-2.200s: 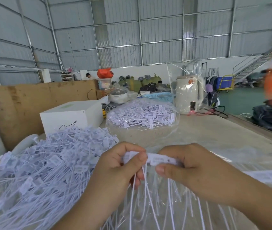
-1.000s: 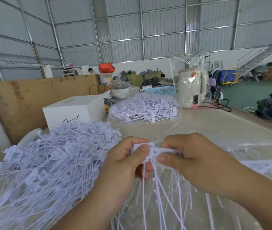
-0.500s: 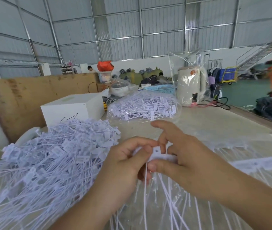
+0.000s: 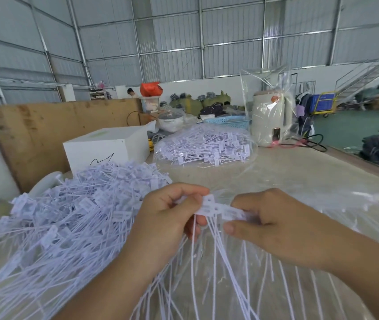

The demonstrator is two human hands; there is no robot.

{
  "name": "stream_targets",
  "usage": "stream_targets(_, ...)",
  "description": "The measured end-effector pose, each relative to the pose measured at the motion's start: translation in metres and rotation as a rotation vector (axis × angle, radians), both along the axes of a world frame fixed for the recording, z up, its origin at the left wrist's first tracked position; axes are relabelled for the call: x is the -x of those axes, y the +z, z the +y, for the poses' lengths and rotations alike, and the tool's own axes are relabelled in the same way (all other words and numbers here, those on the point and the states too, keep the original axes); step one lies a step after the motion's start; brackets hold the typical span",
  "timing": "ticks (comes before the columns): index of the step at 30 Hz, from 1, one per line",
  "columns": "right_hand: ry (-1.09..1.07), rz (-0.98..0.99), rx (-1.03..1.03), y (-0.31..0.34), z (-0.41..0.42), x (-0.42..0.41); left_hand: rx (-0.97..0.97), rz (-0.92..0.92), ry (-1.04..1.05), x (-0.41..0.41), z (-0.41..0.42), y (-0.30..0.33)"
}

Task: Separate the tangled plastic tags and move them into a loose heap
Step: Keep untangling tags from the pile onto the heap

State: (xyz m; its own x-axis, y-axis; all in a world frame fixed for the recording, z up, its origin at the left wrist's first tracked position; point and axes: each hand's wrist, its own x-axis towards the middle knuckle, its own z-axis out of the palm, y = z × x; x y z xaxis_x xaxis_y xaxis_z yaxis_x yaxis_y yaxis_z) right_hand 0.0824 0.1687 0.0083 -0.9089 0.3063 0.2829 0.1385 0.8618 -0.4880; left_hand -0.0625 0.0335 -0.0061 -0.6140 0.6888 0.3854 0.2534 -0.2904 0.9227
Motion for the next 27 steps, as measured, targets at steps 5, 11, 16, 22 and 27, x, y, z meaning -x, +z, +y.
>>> stream_targets(5,0.019,0.064,-0.004,0.001,-0.004,0.001,-0.031,0.009,0.043,-0.004,0.002,0.001)
stream_targets(11,-0.165,0.235,-0.093,-0.003,-0.024,0.008,-0.144,-0.209,0.088,-0.013,0.008,-0.001)
stream_targets(16,-0.296,0.475,-0.045,0.006,-0.012,0.004,-0.176,-0.346,0.122,-0.01,0.005,0.001)
stream_targets(22,-0.001,0.153,-0.07,-0.002,-0.009,0.003,-0.002,-0.12,0.014,-0.01,0.005,-0.002)
stream_targets(27,0.063,0.076,-0.071,-0.007,-0.01,0.004,0.038,-0.071,-0.067,-0.01,0.005,-0.007)
